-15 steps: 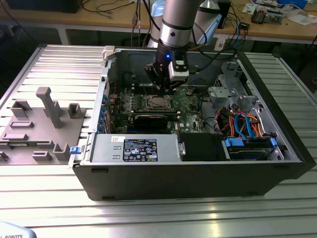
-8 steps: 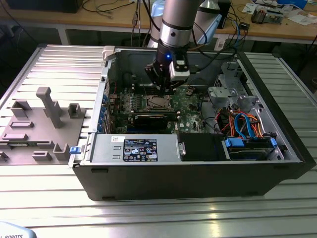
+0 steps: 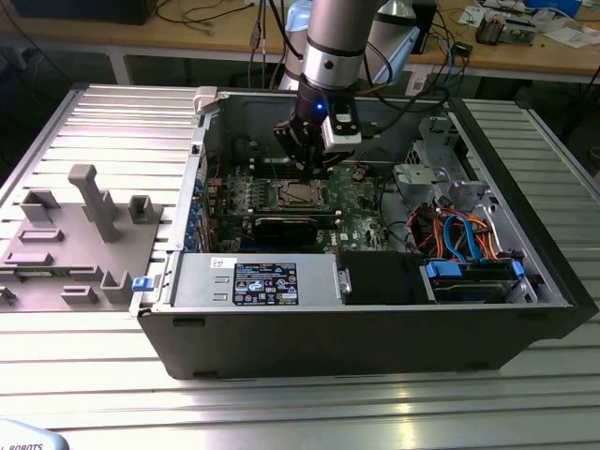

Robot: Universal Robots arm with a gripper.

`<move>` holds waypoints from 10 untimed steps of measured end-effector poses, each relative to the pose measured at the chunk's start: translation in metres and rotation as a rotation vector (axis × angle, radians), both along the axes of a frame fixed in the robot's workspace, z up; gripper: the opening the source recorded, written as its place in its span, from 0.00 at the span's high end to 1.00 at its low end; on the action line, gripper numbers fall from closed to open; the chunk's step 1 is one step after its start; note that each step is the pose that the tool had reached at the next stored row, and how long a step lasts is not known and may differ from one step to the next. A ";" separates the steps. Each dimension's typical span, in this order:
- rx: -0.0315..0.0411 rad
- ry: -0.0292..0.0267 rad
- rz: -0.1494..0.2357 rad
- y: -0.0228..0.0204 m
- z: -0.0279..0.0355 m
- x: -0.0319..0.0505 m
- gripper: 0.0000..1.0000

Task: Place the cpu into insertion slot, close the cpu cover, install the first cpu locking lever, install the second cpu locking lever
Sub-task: 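Install the first cpu locking lever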

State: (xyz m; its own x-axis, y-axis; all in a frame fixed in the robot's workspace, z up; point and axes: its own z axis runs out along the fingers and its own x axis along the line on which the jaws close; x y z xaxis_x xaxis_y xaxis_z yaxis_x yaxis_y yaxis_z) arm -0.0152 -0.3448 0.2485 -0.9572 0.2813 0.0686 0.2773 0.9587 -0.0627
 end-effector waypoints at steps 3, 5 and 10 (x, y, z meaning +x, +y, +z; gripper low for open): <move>-0.0001 0.0000 0.013 0.0000 0.0000 0.0000 0.89; 0.0000 0.0000 0.021 0.0000 0.0000 0.0000 0.89; -0.0001 0.0000 0.038 0.0000 0.0000 0.0000 0.89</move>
State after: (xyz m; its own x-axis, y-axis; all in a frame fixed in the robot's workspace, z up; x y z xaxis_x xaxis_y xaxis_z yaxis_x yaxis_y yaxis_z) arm -0.0152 -0.3448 0.2485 -0.9672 0.2447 0.0686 0.2406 0.9686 -0.0628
